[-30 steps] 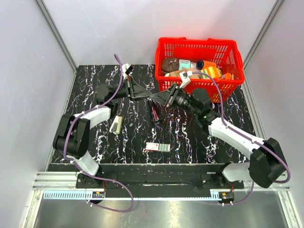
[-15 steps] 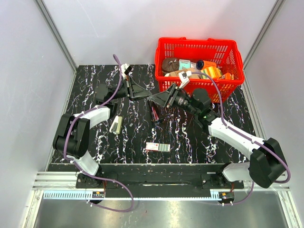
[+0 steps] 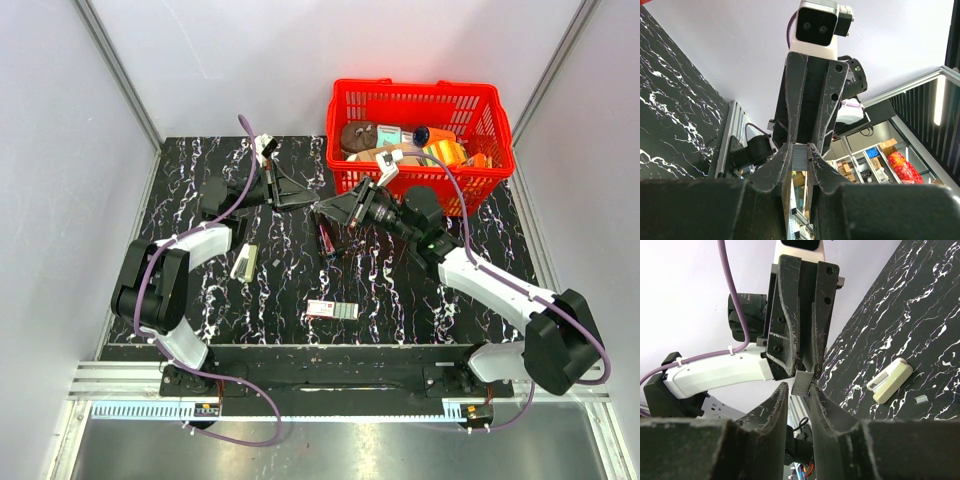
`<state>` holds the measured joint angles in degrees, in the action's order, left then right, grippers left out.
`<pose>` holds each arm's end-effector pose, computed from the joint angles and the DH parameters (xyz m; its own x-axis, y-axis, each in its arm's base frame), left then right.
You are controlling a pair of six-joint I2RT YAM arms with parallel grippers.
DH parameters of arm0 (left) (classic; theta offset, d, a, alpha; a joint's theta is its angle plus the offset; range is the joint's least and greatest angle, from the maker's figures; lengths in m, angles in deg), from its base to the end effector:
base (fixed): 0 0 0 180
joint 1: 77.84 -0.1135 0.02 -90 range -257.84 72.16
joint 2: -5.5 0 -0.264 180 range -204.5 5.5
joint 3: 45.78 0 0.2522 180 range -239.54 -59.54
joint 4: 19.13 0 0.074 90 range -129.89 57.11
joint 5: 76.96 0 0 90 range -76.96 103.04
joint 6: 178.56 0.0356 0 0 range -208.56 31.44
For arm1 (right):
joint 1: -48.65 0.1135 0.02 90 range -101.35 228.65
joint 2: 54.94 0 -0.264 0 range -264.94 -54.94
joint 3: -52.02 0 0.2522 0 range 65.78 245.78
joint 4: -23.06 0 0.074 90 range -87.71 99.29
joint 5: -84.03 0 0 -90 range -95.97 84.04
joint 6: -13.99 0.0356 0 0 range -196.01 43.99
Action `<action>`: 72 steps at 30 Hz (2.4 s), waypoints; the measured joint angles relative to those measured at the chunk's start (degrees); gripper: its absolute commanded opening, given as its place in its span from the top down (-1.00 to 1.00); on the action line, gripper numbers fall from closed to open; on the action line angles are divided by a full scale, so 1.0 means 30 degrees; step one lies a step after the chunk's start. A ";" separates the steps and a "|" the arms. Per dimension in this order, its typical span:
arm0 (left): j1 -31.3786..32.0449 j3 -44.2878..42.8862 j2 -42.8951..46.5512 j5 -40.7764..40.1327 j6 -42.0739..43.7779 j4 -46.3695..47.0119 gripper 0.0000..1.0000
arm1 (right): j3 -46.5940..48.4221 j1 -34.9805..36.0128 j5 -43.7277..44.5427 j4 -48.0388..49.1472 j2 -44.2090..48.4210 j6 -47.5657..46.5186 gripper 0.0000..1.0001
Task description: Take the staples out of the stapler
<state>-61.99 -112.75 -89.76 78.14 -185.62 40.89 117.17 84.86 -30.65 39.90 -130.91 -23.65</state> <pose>0.3201 -0.1245 0.3037 -0.9128 -0.1752 -0.3689 0.3967 -0.1664 -0.9027 0.2409 0.1948 0.3334 -0.6387 0.4241 -0.6420 -0.5994 0.2489 0.7608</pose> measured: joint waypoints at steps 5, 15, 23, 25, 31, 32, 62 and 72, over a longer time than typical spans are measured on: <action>-0.0007 0.0007 0.0000 0.0007 0.0000 0.0022 0.76 | -0.0007 -0.0044 0.0000 0.0007 -0.0131 0.0036 0.65; -0.0022 -0.0051 0.0721 0.0146 0.3206 -0.3738 0.10 | 0.0262 -0.0066 -0.0015 -0.1129 -0.0204 -0.0262 0.99; -0.0787 -0.3439 0.2914 -0.1035 1.7420 -1.9941 -0.23 | 0.0481 -0.0066 0.0160 -0.6295 0.0510 -0.1996 1.00; -0.0838 -0.3956 0.3453 -0.2237 2.1281 -2.3125 -0.16 | 0.0466 -0.0066 0.0423 -0.8211 0.0947 -0.2426 1.00; 0.1311 -0.3555 0.3803 -0.7650 2.9915 -2.8509 -0.08 | 0.0423 -0.0044 0.0663 -1.3318 0.1741 -0.3249 1.00; 0.2135 -0.3147 0.3810 -0.8881 3.1190 -2.8931 -0.08 | 0.0284 -0.0029 0.0845 -1.4098 0.1821 -0.3330 1.00; 1.0513 0.0095 -0.0204 -2.2389 3.9415 -2.8946 0.09 | -0.2433 0.3417 0.6900 -1.9853 0.2040 -0.1290 1.00; 1.1336 -0.0233 -0.0743 -2.4057 3.9255 -2.9033 0.10 | -0.2703 0.3417 0.7446 -2.0174 0.3483 -0.1282 1.00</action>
<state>-27.98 -113.45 -91.99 5.97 -67.85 -46.21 109.07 95.11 -8.31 -20.62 -120.46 -27.50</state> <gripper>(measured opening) 0.451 0.185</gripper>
